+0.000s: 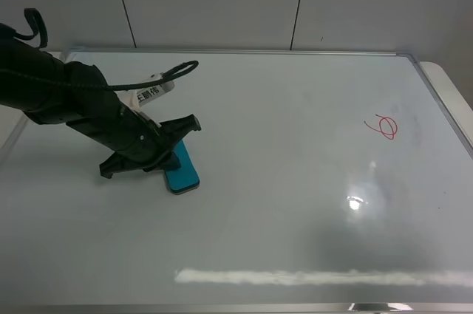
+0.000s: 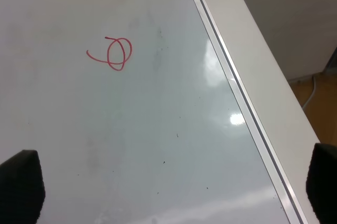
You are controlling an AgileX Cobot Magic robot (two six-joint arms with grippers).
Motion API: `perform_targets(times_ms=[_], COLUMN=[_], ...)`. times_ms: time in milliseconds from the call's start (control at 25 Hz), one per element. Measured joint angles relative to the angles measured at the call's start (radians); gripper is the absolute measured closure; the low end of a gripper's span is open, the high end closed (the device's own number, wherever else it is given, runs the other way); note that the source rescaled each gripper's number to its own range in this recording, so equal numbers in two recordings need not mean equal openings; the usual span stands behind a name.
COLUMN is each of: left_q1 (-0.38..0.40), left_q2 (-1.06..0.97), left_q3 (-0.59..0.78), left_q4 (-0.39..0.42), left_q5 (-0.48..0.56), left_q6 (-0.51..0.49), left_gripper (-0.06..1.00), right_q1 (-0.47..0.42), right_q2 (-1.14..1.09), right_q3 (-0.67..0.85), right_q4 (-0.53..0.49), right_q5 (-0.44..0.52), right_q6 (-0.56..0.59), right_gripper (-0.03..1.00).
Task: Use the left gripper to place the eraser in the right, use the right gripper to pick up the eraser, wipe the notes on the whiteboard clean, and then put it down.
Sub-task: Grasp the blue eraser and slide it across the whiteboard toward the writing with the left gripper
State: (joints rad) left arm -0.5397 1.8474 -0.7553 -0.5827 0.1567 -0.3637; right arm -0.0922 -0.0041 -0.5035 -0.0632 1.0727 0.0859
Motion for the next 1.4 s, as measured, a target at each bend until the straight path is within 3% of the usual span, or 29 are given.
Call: perform_targets(times_ms=[360, 520, 640, 840, 1000, 1200, 1400], left_q1=[-0.223, -0.285, -0.332, -0.371, -0.38, -0.384, -0.386], left_q2=[0.184, 0.302, 0.41, 0.522, 0.608, 0.693, 0.718], left_q3=[-0.278, -0.461, -0.635, -0.85, -1.013, -1.205, -1.276], left_q4=[-0.204, -0.25, -0.267, -0.278, -0.275, -0.162, -0.087], left_q5=[0.192, 0.304, 0.359, 0.381, 0.388, 0.423, 0.46], left_q6=[0.041, 0.039, -0.024, -0.124, -0.139, -0.142, -0.143], left_gripper=[0.94, 0.94, 0.94, 0.94, 0.94, 0.94, 0.94], right_q1=[0.0, 0.0, 0.0, 0.0, 0.0, 0.0, 0.0], right_q2=[0.0, 0.0, 0.0, 0.0, 0.0, 0.0, 0.0], right_q3=[0.0, 0.0, 0.0, 0.0, 0.0, 0.0, 0.0], right_q4=[0.0, 0.0, 0.0, 0.0, 0.0, 0.0, 0.0], right_q5=[0.0, 0.0, 0.0, 0.0, 0.0, 0.0, 0.0], right_q6=[0.0, 0.0, 0.0, 0.0, 0.0, 0.0, 0.0], right_gripper=[-0.03, -0.03, -0.03, -0.03, -0.03, -0.03, -0.03])
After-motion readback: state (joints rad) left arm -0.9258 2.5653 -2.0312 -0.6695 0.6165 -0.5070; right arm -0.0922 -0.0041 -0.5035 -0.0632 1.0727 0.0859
